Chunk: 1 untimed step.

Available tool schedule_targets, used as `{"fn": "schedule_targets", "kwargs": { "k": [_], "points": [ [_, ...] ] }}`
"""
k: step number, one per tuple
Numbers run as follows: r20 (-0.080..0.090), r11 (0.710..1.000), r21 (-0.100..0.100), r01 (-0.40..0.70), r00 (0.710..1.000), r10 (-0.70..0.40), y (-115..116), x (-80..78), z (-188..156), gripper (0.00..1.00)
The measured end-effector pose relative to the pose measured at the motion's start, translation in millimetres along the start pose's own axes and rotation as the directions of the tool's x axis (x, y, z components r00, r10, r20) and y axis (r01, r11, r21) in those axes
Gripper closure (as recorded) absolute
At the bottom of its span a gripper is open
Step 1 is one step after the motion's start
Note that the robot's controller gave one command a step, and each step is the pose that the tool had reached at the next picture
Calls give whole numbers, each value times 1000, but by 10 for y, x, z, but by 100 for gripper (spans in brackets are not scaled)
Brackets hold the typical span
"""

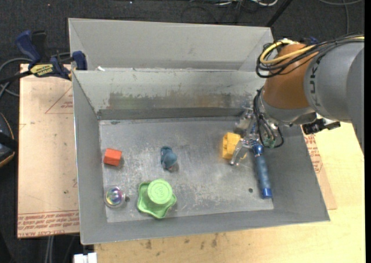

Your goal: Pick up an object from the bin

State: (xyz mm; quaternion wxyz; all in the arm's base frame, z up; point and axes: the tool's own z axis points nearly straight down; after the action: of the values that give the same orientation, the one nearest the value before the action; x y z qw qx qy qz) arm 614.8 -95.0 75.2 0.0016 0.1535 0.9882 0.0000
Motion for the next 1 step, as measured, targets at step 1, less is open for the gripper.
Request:
{"fn": "schedule_targets", "kwargs": {
  "k": [1],
  "points": [
    [12,996,-4,-93,996,93,-31,67,-13,0]
  ]
}}
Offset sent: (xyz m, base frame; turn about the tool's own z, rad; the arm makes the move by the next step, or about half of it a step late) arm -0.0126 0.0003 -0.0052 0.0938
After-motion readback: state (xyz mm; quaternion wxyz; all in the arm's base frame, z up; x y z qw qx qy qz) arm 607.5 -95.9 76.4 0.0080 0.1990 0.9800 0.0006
